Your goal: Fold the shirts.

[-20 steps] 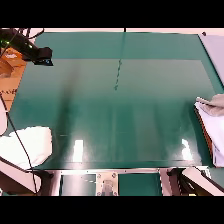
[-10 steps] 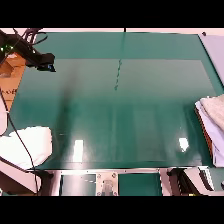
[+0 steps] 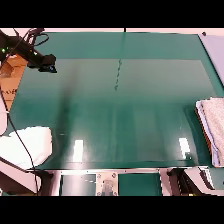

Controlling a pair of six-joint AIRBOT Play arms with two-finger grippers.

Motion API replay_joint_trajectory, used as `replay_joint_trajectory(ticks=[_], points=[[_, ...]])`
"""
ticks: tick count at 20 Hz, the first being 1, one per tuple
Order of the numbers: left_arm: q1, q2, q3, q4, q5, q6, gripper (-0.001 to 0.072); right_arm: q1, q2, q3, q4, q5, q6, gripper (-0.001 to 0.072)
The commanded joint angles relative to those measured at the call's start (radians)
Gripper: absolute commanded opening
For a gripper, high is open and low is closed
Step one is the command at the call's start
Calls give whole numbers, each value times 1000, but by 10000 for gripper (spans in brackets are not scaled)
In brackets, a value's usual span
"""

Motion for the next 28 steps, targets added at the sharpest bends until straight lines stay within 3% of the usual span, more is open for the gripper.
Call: replay_joint_trajectory(ticks=[1,2,4,8,14,19,28], points=[[0,28,6,-39,9,8,23,69,-23,111,156,-12,-47,101],[0,48,6,-40,9,4,23,129,-36,149,232,-21,-47,11],[0,103,6,-40,7,4,23,293,-63,198,304,-50,-51,10],[-4,217,-84,-40,-4,-16,23,720,-103,206,268,-57,-92,9],[-4,515,-618,-58,77,4,23,1275,-122,103,153,-101,-91,8],[-4,723,-949,-58,167,8,23,1407,-271,124,164,-148,-121,9],[-4,728,-977,-58,205,11,25,1423,-307,134,164,-174,-146,9]])
